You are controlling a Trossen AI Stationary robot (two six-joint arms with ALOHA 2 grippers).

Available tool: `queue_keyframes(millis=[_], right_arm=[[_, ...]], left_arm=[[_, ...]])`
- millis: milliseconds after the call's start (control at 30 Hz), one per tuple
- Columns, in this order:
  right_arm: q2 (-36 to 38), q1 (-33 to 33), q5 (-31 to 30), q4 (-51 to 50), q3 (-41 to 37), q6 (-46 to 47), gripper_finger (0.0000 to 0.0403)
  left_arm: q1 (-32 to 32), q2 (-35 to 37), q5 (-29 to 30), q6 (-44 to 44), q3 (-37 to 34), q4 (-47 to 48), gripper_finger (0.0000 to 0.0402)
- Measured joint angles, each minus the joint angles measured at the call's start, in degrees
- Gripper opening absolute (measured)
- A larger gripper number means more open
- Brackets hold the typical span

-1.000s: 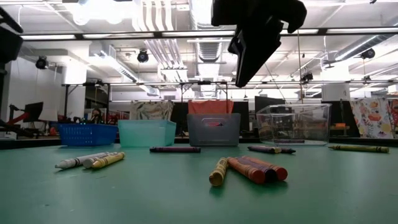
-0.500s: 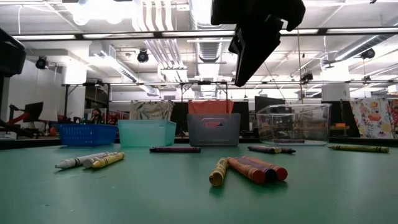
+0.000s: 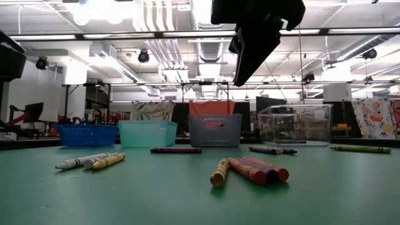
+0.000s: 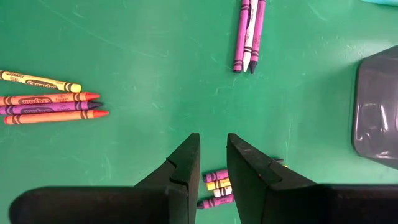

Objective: Sort crayons
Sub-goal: Put the red crayon into the blue bin

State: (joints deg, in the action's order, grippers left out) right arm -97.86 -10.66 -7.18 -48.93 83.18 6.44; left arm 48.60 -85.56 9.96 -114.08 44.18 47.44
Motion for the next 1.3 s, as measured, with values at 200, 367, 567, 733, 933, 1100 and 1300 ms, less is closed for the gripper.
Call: queue_keyframes(millis=[200,367,567,733,933,1100,1300], right_arm=[[0.0,0.0,0.0,0.2,0.0,0.0,0.0068],[0.0,0.0,0.0,0.4,0.0,0.0,0.0068],[0.0,0.0,-0.3,0.8,0.0,0.0,0.0068],[0.0,0.0,-0.3,1.0,-0.1,0.0,0.0068],[0.0,0.0,-0.3,1.3,-0.7,0.0,0.0068],[0.0,0.0,-0.4,1.4,-1.3,0.0,0.0068],[0.0,0.0,-0.4,1.9,-1.9,0.0,0.0068]], left_arm=[[0.1,0.0,-3.0,0.0,-0.1,2.7,0.0149],[0.3,0.0,-3.3,0.1,-0.1,3.3,0.0142],[0.3,0.0,-3.2,0.2,-0.1,2.8,0.0137],[0.3,0.0,-3.0,0.2,-0.1,1.9,0.0136],[0.3,-2.6,-3.5,1.0,-0.1,1.7,0.0136],[0.3,-4.5,-4.2,1.1,0.2,1.7,0.0136],[0.4,-4.9,-4.4,1.1,0.1,1.7,0.0123]])
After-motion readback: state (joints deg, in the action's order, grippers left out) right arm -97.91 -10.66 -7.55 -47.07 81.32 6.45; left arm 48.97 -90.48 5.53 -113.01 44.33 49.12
